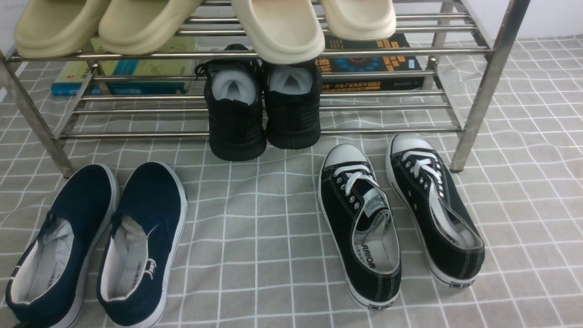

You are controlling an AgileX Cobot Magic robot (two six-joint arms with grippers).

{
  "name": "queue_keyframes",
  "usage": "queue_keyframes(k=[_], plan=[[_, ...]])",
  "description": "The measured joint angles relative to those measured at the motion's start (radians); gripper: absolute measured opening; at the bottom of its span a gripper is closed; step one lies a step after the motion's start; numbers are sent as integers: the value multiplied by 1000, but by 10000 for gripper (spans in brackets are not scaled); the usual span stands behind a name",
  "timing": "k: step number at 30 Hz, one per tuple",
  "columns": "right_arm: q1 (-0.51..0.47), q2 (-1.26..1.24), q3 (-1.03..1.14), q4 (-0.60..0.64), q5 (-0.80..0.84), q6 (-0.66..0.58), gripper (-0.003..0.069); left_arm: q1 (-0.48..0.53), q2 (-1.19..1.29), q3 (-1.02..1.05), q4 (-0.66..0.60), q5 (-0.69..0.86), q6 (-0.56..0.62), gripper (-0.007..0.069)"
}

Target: Take the shoes off the shelf with your hand from the grey coffee tablecloth.

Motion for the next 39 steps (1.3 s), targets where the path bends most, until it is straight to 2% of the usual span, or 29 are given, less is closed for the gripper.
queue_keyframes(k=[7, 39], plan=[[0, 0, 0, 0, 0, 0, 239, 0, -2, 4, 10, -12, -29, 33], [0, 0, 0, 0, 0, 0, 239, 0, -2, 4, 13, -12, -29, 59]])
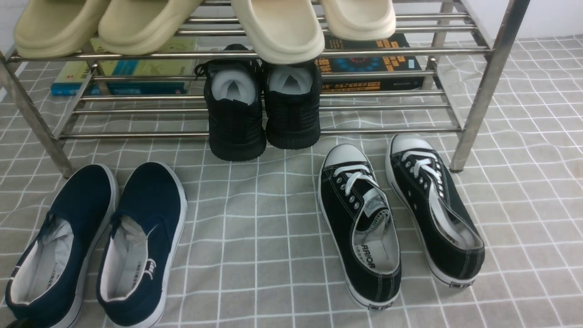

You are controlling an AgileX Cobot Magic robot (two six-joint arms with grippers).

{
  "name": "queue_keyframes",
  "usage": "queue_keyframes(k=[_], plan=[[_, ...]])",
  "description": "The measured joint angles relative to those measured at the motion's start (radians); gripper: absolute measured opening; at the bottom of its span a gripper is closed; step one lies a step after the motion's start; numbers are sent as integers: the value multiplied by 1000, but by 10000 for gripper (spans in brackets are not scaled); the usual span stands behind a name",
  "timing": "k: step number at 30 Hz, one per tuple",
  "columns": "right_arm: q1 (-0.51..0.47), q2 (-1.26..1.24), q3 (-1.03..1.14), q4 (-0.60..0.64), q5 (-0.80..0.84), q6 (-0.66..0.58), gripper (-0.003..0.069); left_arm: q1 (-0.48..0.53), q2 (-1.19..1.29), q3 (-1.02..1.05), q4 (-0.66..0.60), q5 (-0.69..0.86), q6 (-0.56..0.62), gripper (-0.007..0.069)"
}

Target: Take the shoes off the shelf with your hand from the grey coffee tablecloth.

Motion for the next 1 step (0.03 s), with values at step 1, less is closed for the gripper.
queue_keyframes(k=[1], plan=[[0, 0, 0, 0, 0, 0, 239, 0, 0, 0, 0, 0, 0, 61]])
